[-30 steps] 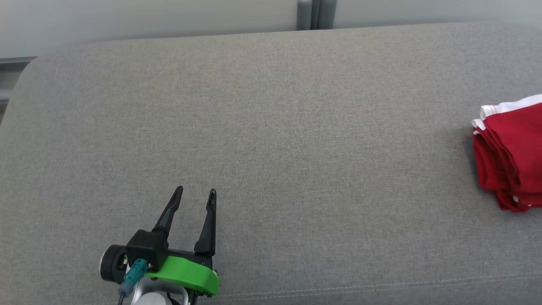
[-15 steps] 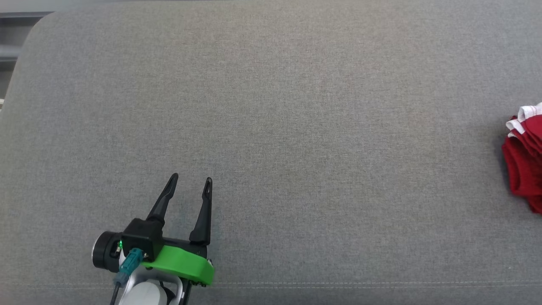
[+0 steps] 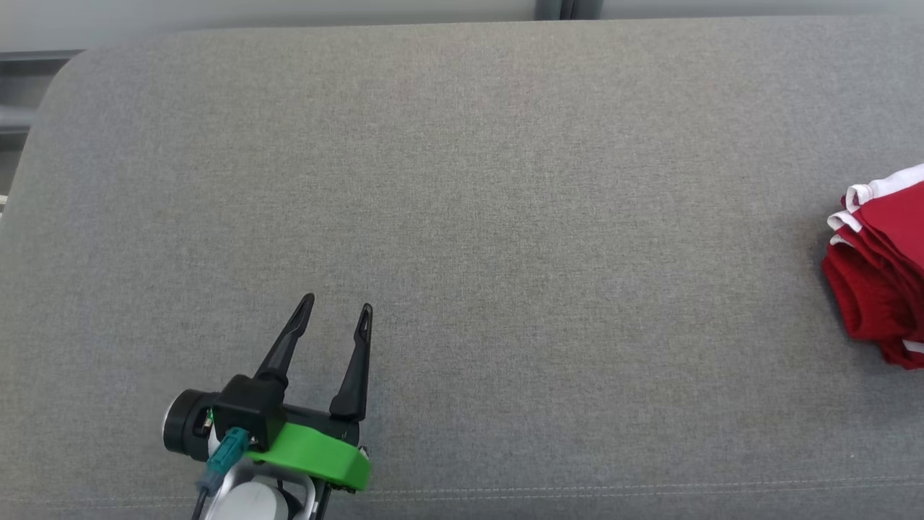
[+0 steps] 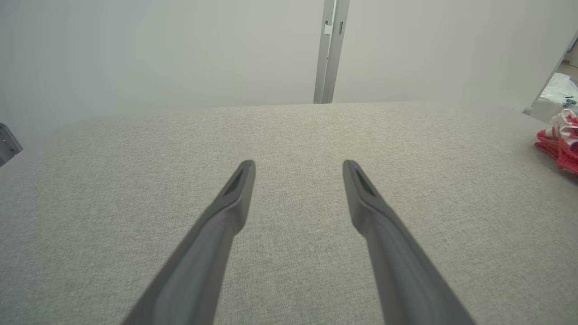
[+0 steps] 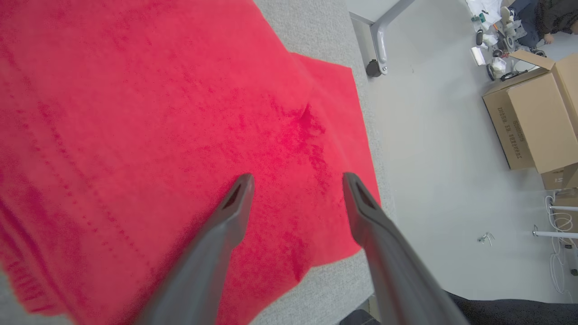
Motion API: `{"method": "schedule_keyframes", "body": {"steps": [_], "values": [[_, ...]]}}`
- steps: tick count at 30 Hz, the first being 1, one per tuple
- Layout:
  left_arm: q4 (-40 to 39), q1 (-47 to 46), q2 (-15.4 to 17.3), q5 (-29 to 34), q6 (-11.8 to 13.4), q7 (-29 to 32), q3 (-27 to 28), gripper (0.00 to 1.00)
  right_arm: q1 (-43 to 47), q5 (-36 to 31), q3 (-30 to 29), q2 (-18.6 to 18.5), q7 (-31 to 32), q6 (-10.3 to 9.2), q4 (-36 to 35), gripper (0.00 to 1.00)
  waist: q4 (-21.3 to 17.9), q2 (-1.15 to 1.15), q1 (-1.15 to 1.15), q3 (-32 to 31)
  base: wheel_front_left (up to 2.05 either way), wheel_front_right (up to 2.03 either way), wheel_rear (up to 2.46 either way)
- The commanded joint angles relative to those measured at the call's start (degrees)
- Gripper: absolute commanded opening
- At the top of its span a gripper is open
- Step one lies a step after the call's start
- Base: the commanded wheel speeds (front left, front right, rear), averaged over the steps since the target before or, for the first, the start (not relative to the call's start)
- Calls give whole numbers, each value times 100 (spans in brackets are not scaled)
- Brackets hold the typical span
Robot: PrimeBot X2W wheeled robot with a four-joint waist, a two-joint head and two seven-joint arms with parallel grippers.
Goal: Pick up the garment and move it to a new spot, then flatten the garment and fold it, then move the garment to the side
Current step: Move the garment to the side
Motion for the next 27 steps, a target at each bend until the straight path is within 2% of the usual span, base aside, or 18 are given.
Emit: {"method": "schedule_keyframes", "body": {"steps": [1, 3, 6, 9, 12, 17, 22, 27], "values": [[-25, 42, 4, 7, -23, -51, 8, 100, 128, 39, -23, 78, -84, -11, -108, 100, -54, 0, 0, -187, 0, 0, 0], [-84, 115, -31, -16, 49, -66, 103, 100, 291, 152, -92, 296, -279, -11, -336, 100, -86, 0, 0, -333, 0, 0, 0], [-95, 274, -159, -126, 342, -87, 386, 100, 575, 279, -117, 652, -585, -11, -744, 100, -149, 0, 0, -553, 0, 0, 0], [-199, 400, -240, -256, 477, -96, 605, 100, 838, 407, -103, 919, -869, -11, -1144, 100, -205, 0, 0, -765, 0, 0, 0], [-284, 613, -280, -388, 435, -89, 717, 100, 1067, 635, -111, 1102, -1209, -11, -1412, 100, -236, 0, 0, -976, 0, 0, 0], [-201, 839, -228, -537, 548, -31, 857, 100, 1404, 1018, -39, 1303, -1852, -11, -1746, 100, -246, 0, 0, -1266, 0, 0, 0], [-136, 943, -158, -621, 641, 61, 974, 100, 1645, 1377, 345, 1419, -2403, -7, -1977, 100, -273, 0, 0, -1379, 0, 0, 0], [-74, 996, -18, -696, 597, 134, 1051, 100, 1842, 1856, 972, 1523, -2852, -9, -2092, 100, -304, 0, 0, -1479, 0, 0, 0]]}}
